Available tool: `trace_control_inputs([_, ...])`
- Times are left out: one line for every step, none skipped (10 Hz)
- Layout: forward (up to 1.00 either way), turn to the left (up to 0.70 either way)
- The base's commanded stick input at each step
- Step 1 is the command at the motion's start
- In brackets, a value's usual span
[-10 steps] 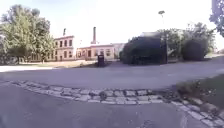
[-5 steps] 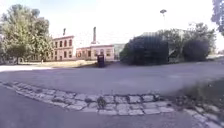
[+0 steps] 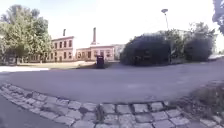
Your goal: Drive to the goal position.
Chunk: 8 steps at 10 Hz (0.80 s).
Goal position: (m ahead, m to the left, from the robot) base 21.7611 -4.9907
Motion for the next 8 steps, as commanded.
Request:
trace_control_inputs([0.70,0.00])
trace_control_inputs([0.70,0.00])
trace_control_inputs([0.70,0.00])
trace_control_inputs([0.70,0.00])
trace_control_inputs([0.70,0.00])
trace_control_inputs([0.70,0.00])
trace_control_inputs([0.70,-0.03])
trace_control_inputs([0.70,-0.19])
